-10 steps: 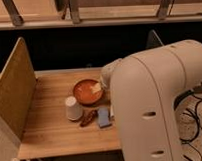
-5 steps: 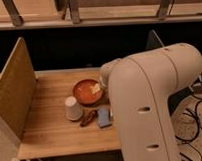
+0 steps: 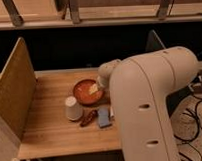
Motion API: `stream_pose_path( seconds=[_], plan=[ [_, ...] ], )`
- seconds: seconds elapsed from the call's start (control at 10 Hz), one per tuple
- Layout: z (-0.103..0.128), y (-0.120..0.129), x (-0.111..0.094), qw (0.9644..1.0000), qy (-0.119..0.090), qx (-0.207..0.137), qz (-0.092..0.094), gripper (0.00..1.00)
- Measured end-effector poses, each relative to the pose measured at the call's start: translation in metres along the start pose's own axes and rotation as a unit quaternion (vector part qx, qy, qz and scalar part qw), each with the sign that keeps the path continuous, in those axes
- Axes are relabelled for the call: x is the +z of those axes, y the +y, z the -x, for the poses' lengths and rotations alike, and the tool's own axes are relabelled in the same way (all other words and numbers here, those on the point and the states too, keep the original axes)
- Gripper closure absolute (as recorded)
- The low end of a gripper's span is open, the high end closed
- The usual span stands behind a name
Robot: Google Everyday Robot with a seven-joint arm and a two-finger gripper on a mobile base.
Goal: Pick up the ceramic bowl
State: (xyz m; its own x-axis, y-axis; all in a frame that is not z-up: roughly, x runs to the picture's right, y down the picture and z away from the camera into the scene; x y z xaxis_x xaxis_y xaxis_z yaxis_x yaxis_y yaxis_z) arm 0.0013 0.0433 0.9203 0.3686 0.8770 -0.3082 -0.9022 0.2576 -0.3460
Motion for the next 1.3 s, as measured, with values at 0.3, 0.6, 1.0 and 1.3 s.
stream_pose_path(
  seconds=[0.3,0.6,1.0,1.3],
  plan=[
    [-0.003,0.004,0.022,0.9997,0.021,0.0,0.009,0.2],
    [-0.003,0.0,0.039,0.999,0.029,0.018,0.028,0.35],
    [0.003,-0.009,0.044,0.9978,0.018,0.04,0.05,0.78],
    [0.019,-0.021,0.02,0.9969,-0.031,0.056,0.047,1.0]
  ],
)
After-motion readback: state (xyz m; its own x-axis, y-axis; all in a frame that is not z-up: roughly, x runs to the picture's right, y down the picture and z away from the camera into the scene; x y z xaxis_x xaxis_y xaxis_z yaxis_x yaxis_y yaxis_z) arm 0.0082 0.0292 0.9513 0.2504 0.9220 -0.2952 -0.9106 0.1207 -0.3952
